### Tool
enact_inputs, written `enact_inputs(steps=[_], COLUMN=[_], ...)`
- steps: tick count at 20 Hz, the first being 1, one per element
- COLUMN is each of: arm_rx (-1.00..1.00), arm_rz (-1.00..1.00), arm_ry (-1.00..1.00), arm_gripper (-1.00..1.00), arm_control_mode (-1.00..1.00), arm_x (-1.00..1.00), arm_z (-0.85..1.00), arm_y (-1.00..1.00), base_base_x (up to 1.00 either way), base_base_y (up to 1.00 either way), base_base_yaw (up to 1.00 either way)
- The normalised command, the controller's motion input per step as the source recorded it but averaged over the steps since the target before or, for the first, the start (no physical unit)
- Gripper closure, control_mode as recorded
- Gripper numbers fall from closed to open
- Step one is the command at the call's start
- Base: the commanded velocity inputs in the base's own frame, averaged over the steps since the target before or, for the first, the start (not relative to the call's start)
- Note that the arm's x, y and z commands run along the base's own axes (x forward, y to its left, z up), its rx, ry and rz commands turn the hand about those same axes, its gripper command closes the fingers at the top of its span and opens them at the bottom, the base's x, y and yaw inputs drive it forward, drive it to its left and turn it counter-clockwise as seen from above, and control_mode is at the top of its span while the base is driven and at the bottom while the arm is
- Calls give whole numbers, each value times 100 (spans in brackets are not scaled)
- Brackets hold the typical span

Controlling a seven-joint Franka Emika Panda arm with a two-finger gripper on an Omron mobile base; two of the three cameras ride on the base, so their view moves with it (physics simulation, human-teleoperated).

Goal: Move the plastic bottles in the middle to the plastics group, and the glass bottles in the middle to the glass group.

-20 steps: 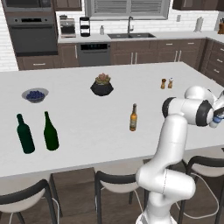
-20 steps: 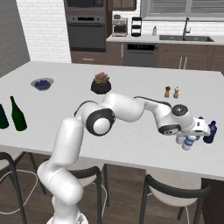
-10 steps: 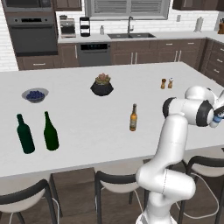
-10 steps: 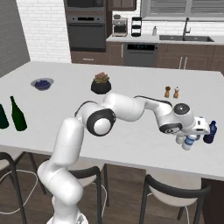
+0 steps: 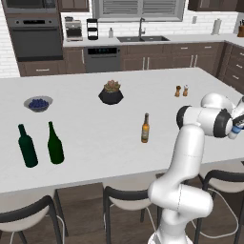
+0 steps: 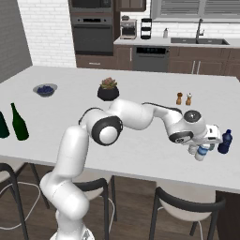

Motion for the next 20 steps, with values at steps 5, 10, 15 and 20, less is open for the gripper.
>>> enact_inputs(steps=[5,10,15,20], arm_rx=[0,0,0,0], arm_rz=[1,0,0,0], arm_ry=[0,0,0,0], arm_gripper=[100,100,-100,-100], arm_control_mode=[-100,-100,-100,-100], arm_x=[-3,-5,-4,0], arm_z=[-30,-29,-28,-23], arm_y=[18,18,19,14], base_base_x=[0,0,0,0], base_base_y=[0,0,0,0], base_base_yaw=[0,0,0,0])
